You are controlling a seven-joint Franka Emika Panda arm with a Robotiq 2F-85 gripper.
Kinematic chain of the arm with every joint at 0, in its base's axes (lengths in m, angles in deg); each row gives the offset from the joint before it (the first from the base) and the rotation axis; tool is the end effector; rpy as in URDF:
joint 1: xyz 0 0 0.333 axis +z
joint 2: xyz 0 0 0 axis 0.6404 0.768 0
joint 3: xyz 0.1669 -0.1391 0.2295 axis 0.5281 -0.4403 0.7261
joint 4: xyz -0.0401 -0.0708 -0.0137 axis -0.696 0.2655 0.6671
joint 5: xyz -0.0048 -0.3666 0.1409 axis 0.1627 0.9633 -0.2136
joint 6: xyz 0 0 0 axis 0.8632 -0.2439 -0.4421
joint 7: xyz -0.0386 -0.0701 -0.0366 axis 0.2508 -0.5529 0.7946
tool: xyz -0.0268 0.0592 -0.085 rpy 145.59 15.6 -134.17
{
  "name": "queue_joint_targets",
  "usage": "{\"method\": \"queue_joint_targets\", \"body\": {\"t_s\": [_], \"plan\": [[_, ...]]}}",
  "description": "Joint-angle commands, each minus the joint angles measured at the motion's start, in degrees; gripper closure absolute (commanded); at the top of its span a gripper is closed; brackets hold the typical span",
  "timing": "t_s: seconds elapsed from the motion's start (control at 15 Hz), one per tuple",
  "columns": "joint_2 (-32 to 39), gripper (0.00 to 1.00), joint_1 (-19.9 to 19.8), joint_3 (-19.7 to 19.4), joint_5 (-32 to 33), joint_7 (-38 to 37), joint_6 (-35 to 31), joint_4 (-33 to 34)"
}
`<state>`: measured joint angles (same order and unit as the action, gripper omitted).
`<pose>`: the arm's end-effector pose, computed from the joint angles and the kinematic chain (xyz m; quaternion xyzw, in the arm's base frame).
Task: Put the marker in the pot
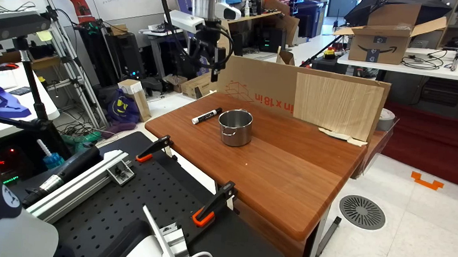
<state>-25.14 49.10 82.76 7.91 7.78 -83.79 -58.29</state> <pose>0.5559 0.1616 0.2701 -0.9967 -0.0067 0.0545 0.0592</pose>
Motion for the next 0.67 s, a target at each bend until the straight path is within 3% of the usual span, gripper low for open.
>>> {"method": "queue_joint_targets", "body": {"t_s": [0.0,0.6], "plan": [[3.4,0.0,1.4,-0.8,3.0,-4.0,-2.2,1.5],[10.2,0.0,4.0,-3.9,10.7,-11.5,-4.1,3.9]]}}
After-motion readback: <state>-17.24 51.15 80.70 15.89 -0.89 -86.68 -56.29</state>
